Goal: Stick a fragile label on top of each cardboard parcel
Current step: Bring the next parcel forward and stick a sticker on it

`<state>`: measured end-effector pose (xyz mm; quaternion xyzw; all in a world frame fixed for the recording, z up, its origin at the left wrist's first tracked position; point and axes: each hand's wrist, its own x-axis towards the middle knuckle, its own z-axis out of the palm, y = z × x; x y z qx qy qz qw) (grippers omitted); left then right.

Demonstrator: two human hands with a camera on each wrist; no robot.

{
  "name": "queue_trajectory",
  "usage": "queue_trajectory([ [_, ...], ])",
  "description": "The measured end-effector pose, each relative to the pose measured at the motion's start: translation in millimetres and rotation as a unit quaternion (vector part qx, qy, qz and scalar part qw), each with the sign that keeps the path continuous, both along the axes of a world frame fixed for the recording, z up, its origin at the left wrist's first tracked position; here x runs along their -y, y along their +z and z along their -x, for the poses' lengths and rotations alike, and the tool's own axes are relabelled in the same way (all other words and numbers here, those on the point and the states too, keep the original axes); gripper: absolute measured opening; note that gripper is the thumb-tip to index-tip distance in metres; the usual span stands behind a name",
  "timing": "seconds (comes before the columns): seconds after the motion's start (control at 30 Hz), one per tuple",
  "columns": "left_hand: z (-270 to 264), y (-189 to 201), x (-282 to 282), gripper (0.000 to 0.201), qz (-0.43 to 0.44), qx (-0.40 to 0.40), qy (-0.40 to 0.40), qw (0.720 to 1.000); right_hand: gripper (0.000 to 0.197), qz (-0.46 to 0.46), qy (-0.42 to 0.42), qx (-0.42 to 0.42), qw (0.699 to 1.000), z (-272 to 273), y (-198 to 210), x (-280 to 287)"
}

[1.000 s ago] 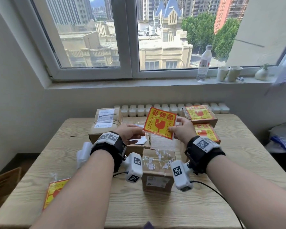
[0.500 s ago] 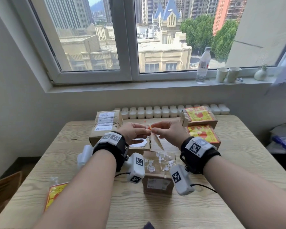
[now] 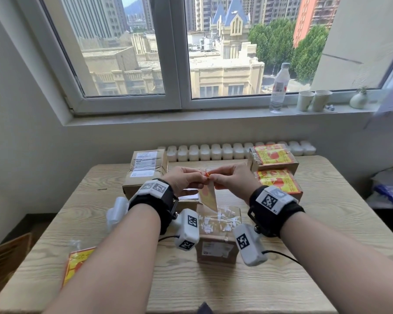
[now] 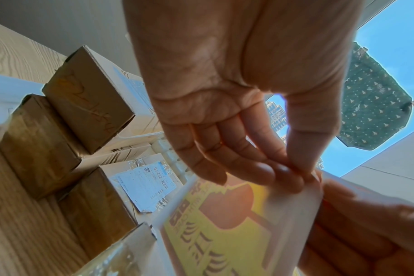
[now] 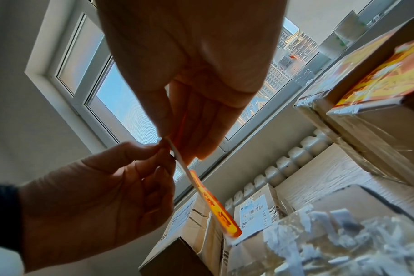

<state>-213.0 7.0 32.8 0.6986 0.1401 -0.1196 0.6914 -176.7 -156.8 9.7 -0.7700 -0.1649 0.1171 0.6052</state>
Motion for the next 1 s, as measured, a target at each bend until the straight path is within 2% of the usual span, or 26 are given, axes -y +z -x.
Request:
queue_trajectory([
  [0.37, 0.3, -2.1, 3.5, 0.009, -0.01, 0.004, 0.002, 1.0, 0.019, -0.019, 0.01, -0.016, 1.0, 4.6, 3.0, 3.1],
  [0.67, -3.4, -3.5, 5.1, 0.009, -0.026, 0.006, -0.006, 1.0, 0.017, -0.023, 0.01, -0.006, 1.0, 3.6, 2.7, 4.3],
  [0.8, -4.2, -2.2, 5.3, 0.007, -0.035, 0.005, -0.025, 0.999, 0.004, -0.017, -0.006, 0.001, 1.0, 1.4, 0.7, 5.7],
  [0.93, -4.9, 0.5, 5.7, 0.014, -0.041, -0.001, -0.04, 0.998, 0.014, -0.005, -0.028, 0.003, 1.0, -0.3, 0.6, 6.3],
  [1.0, -6.6, 2.1, 6.3, 0.017, -0.02, -0.003, -0.018, 1.0, 0.016, -0.02, -0.05, -0.007, 0.999, -2.5, 2.0, 5.7],
])
